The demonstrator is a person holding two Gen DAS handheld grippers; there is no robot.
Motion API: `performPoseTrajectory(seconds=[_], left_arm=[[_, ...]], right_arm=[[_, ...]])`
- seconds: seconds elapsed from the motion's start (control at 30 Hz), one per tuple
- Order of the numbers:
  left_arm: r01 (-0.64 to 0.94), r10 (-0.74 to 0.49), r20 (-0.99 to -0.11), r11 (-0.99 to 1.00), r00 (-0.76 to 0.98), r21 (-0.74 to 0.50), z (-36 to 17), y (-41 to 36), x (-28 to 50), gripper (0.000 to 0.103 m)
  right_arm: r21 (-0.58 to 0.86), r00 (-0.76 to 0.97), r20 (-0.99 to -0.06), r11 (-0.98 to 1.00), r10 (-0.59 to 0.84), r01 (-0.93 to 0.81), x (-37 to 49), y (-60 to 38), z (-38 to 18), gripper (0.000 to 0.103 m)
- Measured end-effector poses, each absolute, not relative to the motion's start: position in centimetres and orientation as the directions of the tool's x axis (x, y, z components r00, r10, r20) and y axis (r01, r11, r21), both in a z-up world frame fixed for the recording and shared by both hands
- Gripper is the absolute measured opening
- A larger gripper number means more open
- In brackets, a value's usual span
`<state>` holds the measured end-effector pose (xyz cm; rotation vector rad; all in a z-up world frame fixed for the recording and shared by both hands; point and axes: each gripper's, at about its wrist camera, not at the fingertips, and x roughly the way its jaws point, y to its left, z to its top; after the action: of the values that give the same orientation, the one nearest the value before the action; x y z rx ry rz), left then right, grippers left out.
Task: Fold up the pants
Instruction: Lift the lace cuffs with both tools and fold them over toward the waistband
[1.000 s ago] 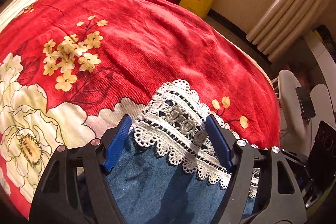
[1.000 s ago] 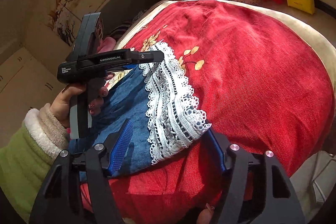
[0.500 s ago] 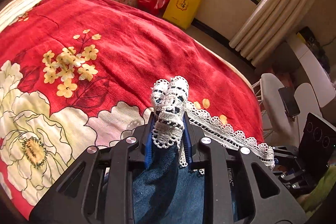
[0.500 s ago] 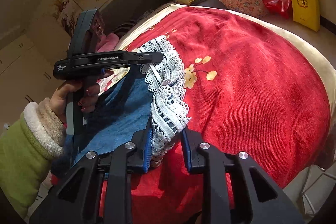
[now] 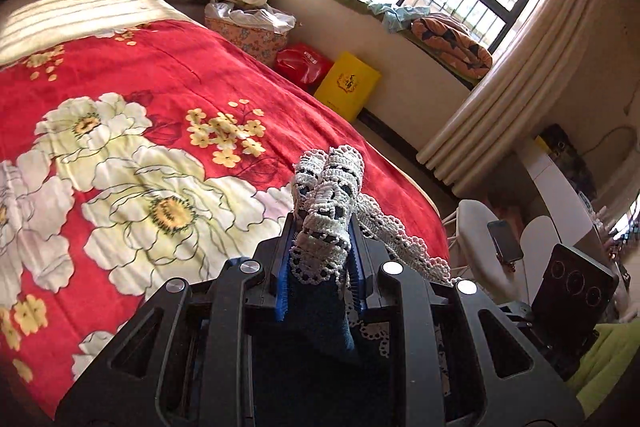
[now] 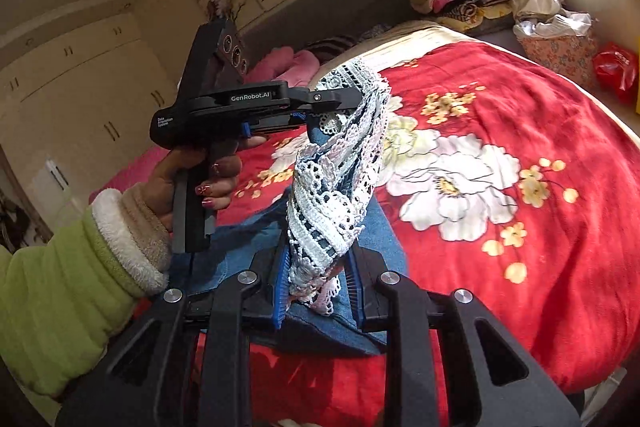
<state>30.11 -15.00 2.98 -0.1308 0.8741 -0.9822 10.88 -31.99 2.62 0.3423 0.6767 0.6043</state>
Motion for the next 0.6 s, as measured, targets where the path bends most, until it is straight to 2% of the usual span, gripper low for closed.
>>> performPoseTrajectory(seconds=[0.27,0.33,0.47,0.53,0.6], left_arm=[[0.563,-0.779,-0.541,0.614,0.318,-0.553,0.1,-7.6,29.0,0.016],[0.547,-0.783,-0.527,0.614,0.330,-0.569,-0.3,-6.5,28.5,0.019],[0.481,-0.780,-0.518,0.624,0.351,-0.615,-1.5,-4.3,28.0,0.036],[0.437,-0.781,-0.510,0.624,0.359,-0.648,-2.1,-3.2,27.8,0.054],[0.391,-0.791,-0.488,0.608,0.368,-0.691,-2.8,-1.6,27.8,0.062]], right_arm=[[0.393,0.511,-0.559,0.751,0.653,-0.531,10.9,-23.5,0.8,0.023],[0.363,0.488,-0.576,0.741,0.655,-0.565,10.5,-21.6,0.2,0.023],[0.283,0.455,-0.633,0.734,0.626,-0.617,9.7,-18.5,-1.2,0.023],[0.270,0.436,-0.647,0.723,0.626,-0.636,9.2,-17.5,-1.8,0.023],[0.246,0.418,-0.670,0.714,0.614,-0.655,8.6,-16.7,-2.4,0.023]])
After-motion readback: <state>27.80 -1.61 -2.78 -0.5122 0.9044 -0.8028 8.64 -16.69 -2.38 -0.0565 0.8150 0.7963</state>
